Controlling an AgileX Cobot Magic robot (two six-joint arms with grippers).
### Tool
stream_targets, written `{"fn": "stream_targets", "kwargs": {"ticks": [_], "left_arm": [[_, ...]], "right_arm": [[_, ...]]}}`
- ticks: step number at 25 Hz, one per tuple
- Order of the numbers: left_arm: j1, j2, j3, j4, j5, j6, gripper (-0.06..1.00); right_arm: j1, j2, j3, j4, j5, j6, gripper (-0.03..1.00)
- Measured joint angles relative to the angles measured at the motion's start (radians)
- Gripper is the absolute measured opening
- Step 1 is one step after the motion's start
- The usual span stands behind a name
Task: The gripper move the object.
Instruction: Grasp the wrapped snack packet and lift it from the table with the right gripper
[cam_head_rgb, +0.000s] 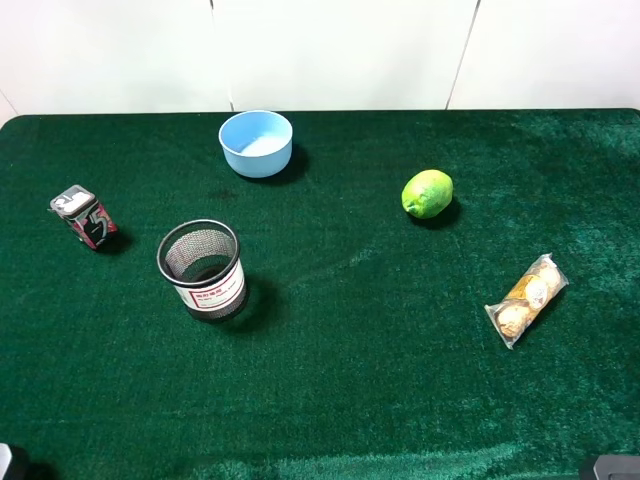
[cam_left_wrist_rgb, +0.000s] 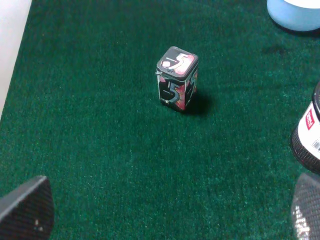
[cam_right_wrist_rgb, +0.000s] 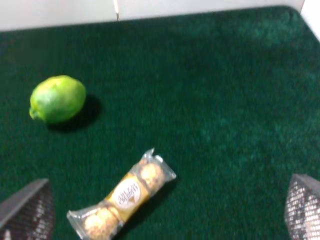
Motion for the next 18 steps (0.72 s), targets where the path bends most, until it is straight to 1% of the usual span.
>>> {"fn": "stream_targets", "kwargs": {"ticks": [4, 7, 18], "left_arm": [[0.0, 0.0, 0.0, 0.0, 0.0, 0.005, 0.96], [0.0, 0.0, 0.0, 0.0, 0.0, 0.0, 0.96], [0.0, 0.0, 0.0, 0.0, 0.0, 0.0, 0.96]], "right_arm": [[0.0, 0.129, -0.036, 0.01, 0.002, 0.003, 0.69], [0.0, 0.294, -0.119, 0.035, 0.009, 0.003, 0.69], [0.0, 0.708, -0.331, 0.11, 0.118, 0.014, 0.69]]}}
